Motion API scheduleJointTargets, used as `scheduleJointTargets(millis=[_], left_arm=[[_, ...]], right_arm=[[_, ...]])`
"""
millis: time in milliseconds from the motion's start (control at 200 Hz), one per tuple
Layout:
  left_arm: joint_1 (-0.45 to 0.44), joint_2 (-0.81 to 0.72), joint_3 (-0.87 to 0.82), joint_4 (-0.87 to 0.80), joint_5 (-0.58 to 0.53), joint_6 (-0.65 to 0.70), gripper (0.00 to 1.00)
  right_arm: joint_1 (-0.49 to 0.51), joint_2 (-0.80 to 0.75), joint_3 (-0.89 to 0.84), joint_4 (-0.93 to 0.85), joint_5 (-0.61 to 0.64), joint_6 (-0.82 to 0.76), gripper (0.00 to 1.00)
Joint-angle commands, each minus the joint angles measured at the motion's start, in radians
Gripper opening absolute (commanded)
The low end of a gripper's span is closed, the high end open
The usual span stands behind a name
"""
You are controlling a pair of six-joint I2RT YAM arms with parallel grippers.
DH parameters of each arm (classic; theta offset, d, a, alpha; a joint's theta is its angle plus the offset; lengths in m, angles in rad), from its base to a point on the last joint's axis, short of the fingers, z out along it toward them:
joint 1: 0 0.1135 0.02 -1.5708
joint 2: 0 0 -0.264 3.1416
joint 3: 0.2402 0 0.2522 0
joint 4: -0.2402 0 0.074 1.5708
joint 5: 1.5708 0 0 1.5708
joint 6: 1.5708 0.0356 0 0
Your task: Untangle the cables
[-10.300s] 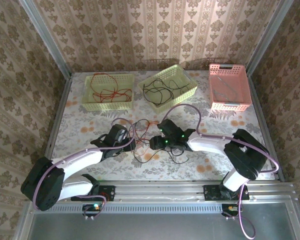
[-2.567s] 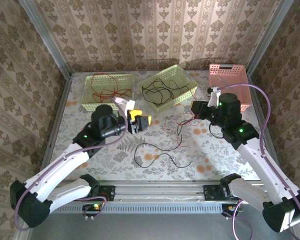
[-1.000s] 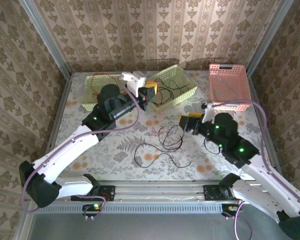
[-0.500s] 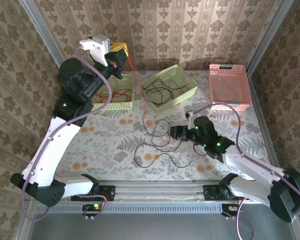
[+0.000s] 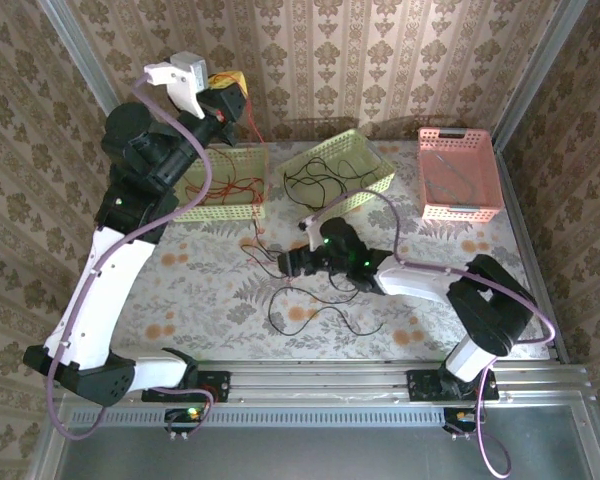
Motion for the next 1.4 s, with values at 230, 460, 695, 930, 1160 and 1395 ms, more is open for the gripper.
scheduleJointTargets(millis=[230, 460, 695, 930, 1160, 1395], left_arm=[[0.037, -0.022, 0.024, -0.036, 0.060, -0.060, 0.00], [0.041, -0.042, 0.014, -0.045, 0.077, -0.078, 0.00], [0.076, -0.048, 0.001, -0.049, 0.089, -0.093, 0.00], [0.079, -0.056, -0.010, -0.057, 0.111, -0.110, 0.00], [0.079, -0.071, -0.015, -0.063, 0.120, -0.128, 0.00], [0.083, -0.094, -0.027, -0.076, 0.105, -0.124, 0.00]], right_arm=[[0.081, 0.138, 0.095, 0.071, 0.215, -0.369, 0.67], [0.081, 0.137, 0.063, 0.140, 0.241, -0.349, 0.09], [0.089, 0.064, 0.008, 0.118, 0.227, -0.362, 0.21], [0.127, -0.007, -0.121, 0.180, 0.385, -0.516, 0.70], [0.131, 0.120, 0.003, 0.216, 0.379, -0.605, 0.73], [0.129, 0.241, 0.176, 0.198, 0.389, -0.580, 0.32]])
